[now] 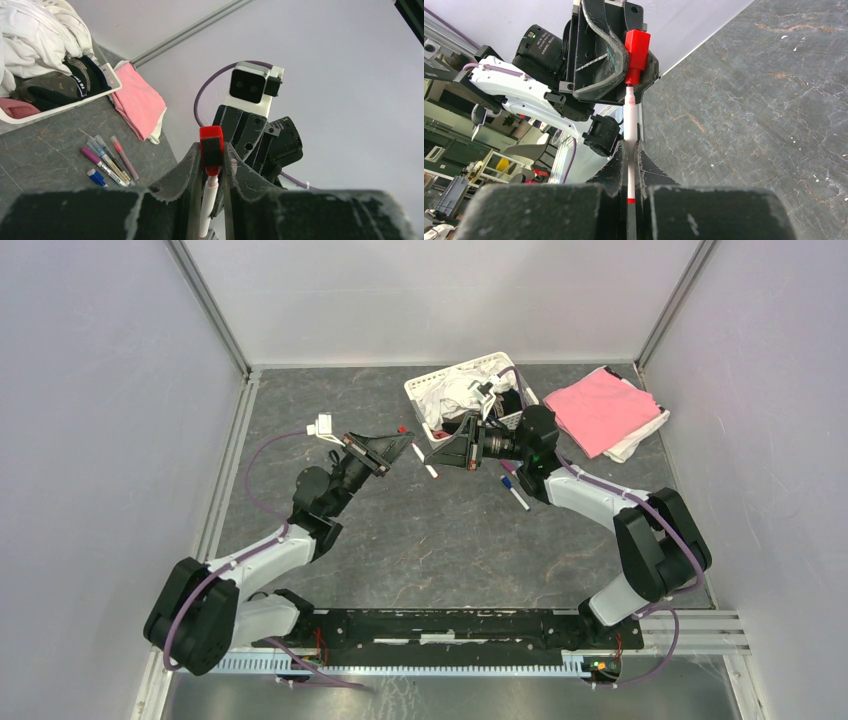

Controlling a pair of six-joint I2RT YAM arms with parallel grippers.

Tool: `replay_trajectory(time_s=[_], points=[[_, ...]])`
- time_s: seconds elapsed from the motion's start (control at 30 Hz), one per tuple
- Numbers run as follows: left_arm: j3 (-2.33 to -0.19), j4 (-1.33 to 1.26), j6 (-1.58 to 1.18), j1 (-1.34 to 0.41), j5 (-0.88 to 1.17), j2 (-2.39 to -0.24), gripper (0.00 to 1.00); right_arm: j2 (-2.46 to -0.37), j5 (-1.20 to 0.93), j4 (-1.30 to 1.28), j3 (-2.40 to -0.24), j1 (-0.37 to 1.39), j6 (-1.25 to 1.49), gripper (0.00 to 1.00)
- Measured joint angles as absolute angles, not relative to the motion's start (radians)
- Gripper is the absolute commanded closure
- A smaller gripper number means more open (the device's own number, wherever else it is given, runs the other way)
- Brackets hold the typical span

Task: Insert the pens into the pen caps
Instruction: Insert the pen cap onto the pen.

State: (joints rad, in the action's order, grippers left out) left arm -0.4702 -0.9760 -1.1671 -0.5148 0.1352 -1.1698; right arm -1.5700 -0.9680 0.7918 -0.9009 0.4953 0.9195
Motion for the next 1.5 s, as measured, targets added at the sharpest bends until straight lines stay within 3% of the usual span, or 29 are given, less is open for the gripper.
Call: replay_trajectory(time_s=[0.57,0.93,1.27,1.5], points=[[-0.47,-0.993,-1.167,-0.526,0.172,-1.187,0.97,-1.57,-0.967,0.787,-0.901,0.495,0.919,1.0],[-0.476,-0.86,-1.126,-0.529,0.186,-1.137,0.95,-1.576,-0.976,0.75,-0.901,0.496,0.919,1.0],[-0.498,-0.768,-1.081,-0.546,0.155,-1.13,0.82,-1.596,-0.984,0.732,-0.901,0.496,0.915,1.0],[-0.515,-0.735,-1.077,-0.553,0.134,-1.129,0.65,-1.599,-0.983,0.75,-0.901,0.496,0.918,1.0]])
